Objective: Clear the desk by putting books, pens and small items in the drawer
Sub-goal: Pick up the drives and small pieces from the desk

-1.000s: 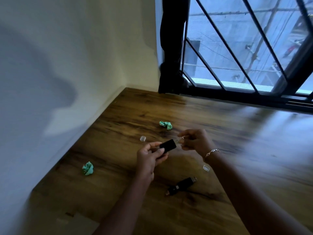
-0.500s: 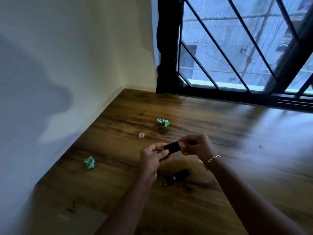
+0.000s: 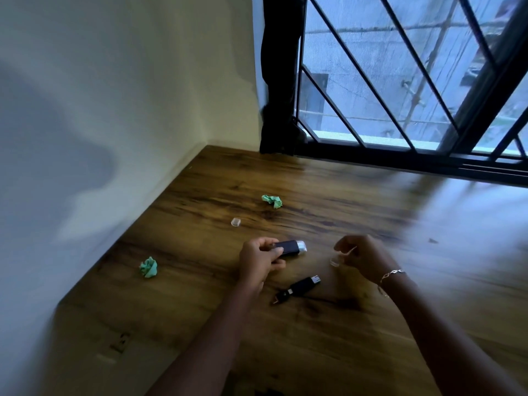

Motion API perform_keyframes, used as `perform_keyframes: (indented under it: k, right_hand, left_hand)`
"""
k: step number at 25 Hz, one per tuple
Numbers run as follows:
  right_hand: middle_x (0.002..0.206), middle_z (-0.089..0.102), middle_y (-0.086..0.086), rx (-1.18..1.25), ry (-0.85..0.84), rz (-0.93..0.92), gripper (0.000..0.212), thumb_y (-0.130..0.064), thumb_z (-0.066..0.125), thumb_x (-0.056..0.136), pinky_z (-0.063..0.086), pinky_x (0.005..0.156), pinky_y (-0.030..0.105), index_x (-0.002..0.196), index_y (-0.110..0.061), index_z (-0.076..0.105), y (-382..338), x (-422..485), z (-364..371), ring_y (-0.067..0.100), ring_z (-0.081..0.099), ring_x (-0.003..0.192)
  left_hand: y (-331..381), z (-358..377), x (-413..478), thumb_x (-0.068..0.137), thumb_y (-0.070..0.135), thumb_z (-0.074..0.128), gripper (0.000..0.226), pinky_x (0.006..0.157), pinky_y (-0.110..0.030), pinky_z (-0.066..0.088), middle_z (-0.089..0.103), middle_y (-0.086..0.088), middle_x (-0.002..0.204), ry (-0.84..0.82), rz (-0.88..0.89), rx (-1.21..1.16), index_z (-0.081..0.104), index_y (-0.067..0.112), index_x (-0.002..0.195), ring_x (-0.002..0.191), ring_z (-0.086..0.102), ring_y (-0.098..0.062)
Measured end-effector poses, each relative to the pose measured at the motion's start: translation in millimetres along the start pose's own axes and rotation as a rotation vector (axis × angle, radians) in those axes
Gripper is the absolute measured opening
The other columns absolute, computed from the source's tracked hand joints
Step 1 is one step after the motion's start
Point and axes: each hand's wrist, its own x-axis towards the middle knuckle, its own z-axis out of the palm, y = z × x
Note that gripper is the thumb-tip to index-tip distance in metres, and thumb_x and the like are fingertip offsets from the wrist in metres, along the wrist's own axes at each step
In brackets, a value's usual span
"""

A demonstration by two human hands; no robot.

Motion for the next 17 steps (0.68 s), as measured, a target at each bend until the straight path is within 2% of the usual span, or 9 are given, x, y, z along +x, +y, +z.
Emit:
perform_keyframes:
  k: [3, 6, 7, 10, 11, 13, 15, 17]
  right_hand:
    - [0.091, 0.059, -0.003, -0.069, -0.038, -0.017, 0.014, -0.021, 0.064, 0.083, 0.047, 0.073, 0.028, 0.096, -0.023, 0.067, -2, -5, 11, 0.017, 0.061, 0.086]
    - [0.088, 0.048, -0.005, -0.090, 0.003, -0.031, 0.014, -0.017, 0.061, 0.083, 0.046, 0.072, 0.029, 0.093, -0.023, 0.069, -4, -4, 16, 0.020, 0.060, 0.089]
    - [0.087, 0.048, -0.006, -0.090, 0.011, -0.026, 0.014, -0.014, 0.061, 0.082, 0.046, 0.072, 0.030, 0.090, -0.022, 0.069, -4, -4, 16, 0.021, 0.060, 0.089]
    - [0.087, 0.052, -0.004, -0.059, 0.017, -0.035, 0.011, -0.012, 0.063, 0.080, 0.048, 0.073, 0.034, 0.084, -0.020, 0.068, -1, -6, 20, 0.023, 0.059, 0.089]
    - [0.088, 0.057, -0.002, -0.032, 0.030, -0.042, 0.009, -0.013, 0.065, 0.079, 0.049, 0.074, 0.036, 0.084, -0.019, 0.068, 1, -7, 20, 0.024, 0.060, 0.088]
    - [0.090, 0.066, 0.002, 0.068, 0.099, -0.051, 0.007, -0.013, 0.069, 0.077, 0.051, 0.075, 0.038, 0.084, -0.016, 0.068, 5, -10, 20, 0.023, 0.062, 0.084]
    - [0.083, 0.068, 0.003, 0.200, 0.158, -0.024, 0.011, -0.008, 0.068, 0.077, 0.050, 0.074, 0.036, 0.086, -0.015, 0.069, 10, -13, 19, 0.020, 0.062, 0.078]
    - [0.079, 0.067, 0.002, 0.390, 0.135, 0.034, 0.016, -0.003, 0.064, 0.080, 0.051, 0.068, 0.030, 0.083, -0.018, 0.068, 12, -16, 18, 0.018, 0.063, 0.075]
  left_hand:
    - [-6, 0, 3, 0.087, 0.008, 0.061, 0.029, 0.054, -0.021, 0.054, 0.064, -0.008, 0.105, 0.060, 0.105, 0.216, 0.060, 0.010, 0.116, 0.064, 0.060, -0.010]
    - [-6, -8, 8, 0.087, 0.013, 0.062, 0.024, 0.044, -0.014, 0.045, 0.067, -0.008, 0.103, 0.125, 0.181, 0.318, 0.062, 0.010, 0.111, 0.065, 0.058, -0.009]
    - [-4, -13, 10, 0.087, 0.014, 0.062, 0.020, 0.046, -0.014, 0.045, 0.067, -0.008, 0.102, 0.164, 0.208, 0.332, 0.063, 0.011, 0.107, 0.068, 0.059, -0.011]
    - [2, -28, 9, 0.087, 0.017, 0.063, 0.011, 0.065, -0.020, 0.050, 0.068, -0.004, 0.098, 0.248, 0.391, 0.515, 0.064, 0.012, 0.097, 0.080, 0.061, -0.011]
    - [3, -29, 5, 0.087, 0.019, 0.063, 0.011, 0.067, -0.020, 0.049, 0.068, -0.002, 0.095, 0.203, 0.475, 0.591, 0.065, 0.013, 0.095, 0.081, 0.060, -0.010]
    - [5, -23, -13, 0.086, 0.027, 0.064, 0.014, 0.069, -0.020, 0.047, 0.065, 0.002, 0.096, 0.002, 0.558, 0.744, 0.064, 0.016, 0.094, 0.085, 0.058, -0.009]
    - [1, -11, -29, 0.083, 0.038, 0.065, 0.025, 0.075, -0.023, 0.043, 0.059, 0.004, 0.104, -0.163, 0.570, 0.938, 0.061, 0.020, 0.099, 0.097, 0.052, -0.010]
    - [-8, -1, -36, 0.081, 0.044, 0.064, 0.039, 0.085, -0.027, 0.040, 0.053, 0.003, 0.118, -0.220, 0.580, 1.123, 0.056, 0.021, 0.112, 0.114, 0.043, -0.014]
